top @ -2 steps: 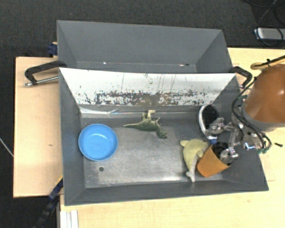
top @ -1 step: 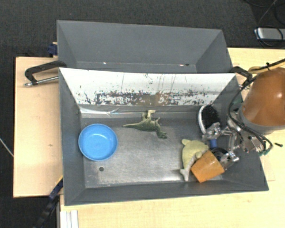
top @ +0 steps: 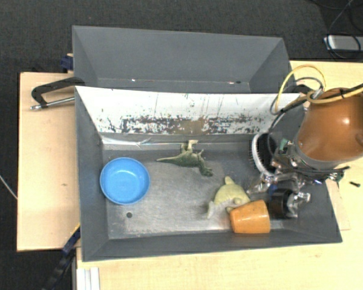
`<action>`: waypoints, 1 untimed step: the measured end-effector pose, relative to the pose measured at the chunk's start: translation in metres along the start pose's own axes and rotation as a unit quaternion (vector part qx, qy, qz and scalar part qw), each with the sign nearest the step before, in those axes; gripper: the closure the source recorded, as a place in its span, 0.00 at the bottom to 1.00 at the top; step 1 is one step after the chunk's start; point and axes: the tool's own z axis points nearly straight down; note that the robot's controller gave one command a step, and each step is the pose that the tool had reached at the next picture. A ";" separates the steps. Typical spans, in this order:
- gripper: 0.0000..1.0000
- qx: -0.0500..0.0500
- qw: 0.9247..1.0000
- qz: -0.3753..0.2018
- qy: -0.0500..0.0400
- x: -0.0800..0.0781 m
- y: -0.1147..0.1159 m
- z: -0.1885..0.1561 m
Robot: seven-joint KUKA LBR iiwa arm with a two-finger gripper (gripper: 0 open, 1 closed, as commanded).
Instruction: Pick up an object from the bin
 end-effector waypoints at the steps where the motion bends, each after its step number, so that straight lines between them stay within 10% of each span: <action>1: 1.00 -0.003 1.000 0.003 0.011 0.010 -0.001 -0.001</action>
Offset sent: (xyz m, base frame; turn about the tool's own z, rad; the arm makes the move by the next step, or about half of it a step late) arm 0.0000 0.0000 0.0000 0.0000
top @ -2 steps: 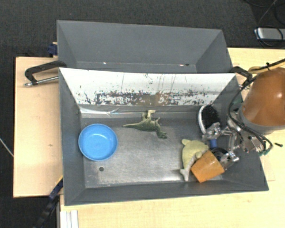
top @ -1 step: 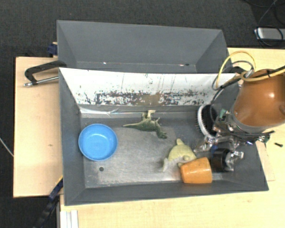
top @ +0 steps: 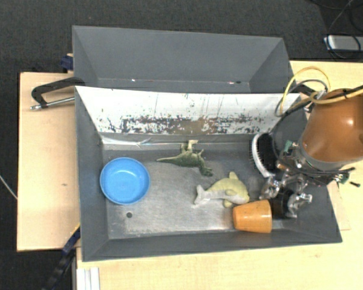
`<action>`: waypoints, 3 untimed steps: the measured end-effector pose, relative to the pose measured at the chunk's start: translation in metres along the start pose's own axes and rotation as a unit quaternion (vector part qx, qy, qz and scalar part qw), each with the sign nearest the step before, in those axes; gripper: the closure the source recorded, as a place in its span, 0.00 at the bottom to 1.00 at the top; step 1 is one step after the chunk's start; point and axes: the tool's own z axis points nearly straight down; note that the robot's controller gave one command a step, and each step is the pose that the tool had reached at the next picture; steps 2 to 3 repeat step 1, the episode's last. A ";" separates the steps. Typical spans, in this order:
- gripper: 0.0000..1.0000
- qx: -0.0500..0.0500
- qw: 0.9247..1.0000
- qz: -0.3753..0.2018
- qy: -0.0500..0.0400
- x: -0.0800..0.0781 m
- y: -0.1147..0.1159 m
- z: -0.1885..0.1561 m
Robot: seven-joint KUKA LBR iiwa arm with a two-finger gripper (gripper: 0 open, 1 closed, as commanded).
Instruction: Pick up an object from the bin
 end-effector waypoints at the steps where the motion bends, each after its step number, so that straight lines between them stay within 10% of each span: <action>1: 1.00 0.020 0.999 -0.043 -0.016 0.000 0.000 -0.159; 3: 1.00 0.020 0.999 -0.043 -0.016 0.000 0.000 -0.159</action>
Offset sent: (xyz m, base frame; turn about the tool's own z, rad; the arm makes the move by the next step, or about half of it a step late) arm 0.0031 0.0021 0.1537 -0.0900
